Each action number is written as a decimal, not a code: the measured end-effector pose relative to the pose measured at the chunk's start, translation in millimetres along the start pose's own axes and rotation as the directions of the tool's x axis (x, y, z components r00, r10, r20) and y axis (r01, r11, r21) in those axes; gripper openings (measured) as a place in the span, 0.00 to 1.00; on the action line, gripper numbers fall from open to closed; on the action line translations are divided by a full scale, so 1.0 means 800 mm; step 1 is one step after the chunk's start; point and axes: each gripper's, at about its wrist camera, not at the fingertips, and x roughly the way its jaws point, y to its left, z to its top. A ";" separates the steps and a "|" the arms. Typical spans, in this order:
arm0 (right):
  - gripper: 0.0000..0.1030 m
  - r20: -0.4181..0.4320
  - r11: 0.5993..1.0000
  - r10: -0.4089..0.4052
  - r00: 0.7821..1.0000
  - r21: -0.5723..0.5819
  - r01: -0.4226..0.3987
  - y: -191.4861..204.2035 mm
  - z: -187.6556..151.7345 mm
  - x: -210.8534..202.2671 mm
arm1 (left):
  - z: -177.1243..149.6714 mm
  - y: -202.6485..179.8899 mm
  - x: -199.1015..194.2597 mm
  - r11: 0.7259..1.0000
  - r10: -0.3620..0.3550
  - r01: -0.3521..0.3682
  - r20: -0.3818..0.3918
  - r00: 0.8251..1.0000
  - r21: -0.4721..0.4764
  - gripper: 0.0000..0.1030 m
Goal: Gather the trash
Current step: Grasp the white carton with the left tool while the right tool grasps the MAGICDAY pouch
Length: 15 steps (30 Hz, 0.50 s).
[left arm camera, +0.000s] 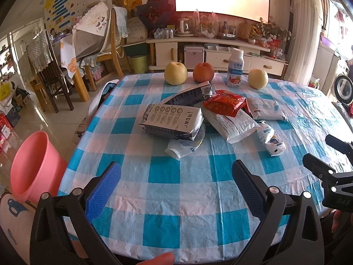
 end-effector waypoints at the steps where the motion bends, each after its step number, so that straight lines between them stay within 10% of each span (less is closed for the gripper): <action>1: 0.97 -0.006 1.000 -0.004 1.000 0.000 0.004 -0.003 0.002 0.002 | 0.000 -0.001 0.001 1.000 0.003 -0.003 -0.001 1.000 0.004 0.96; 15: 0.97 -0.106 1.000 0.011 0.994 0.022 -0.009 -0.046 0.026 0.105 | 0.027 -0.001 0.112 1.000 0.010 -0.013 -0.106 0.994 -0.021 0.96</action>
